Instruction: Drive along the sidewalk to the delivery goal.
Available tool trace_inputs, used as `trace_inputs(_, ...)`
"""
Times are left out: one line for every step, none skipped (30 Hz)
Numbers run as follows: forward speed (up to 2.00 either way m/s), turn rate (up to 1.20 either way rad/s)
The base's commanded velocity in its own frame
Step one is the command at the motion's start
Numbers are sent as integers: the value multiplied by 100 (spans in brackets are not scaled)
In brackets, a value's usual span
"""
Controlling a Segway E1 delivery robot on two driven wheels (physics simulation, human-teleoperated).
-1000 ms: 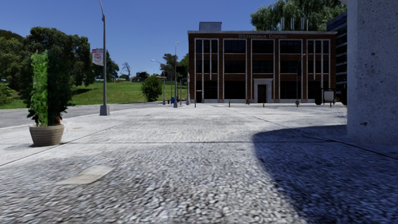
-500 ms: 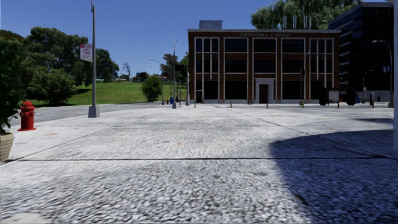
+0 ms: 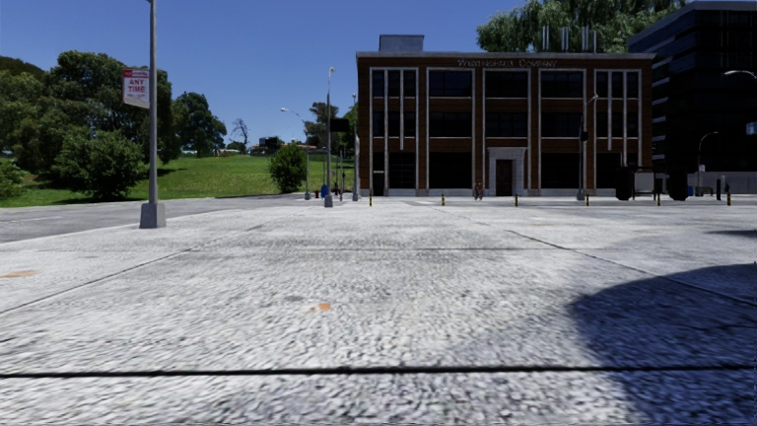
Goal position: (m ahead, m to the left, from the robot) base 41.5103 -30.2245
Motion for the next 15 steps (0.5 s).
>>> trace_inputs(200, 0)
trace_inputs(200, 0)
trace_inputs(200, 0)
trace_inputs(200, 0)
trace_inputs(200, 0)
trace_inputs(200, 0)
trace_inputs(200, 0)
trace_inputs(200, 0)
trace_inputs(200, 0)
trace_inputs(200, 0)
trace_inputs(200, 0)
trace_inputs(200, 0)
trace_inputs(200, 0)
trace_inputs(200, 0)
trace_inputs(200, 0)
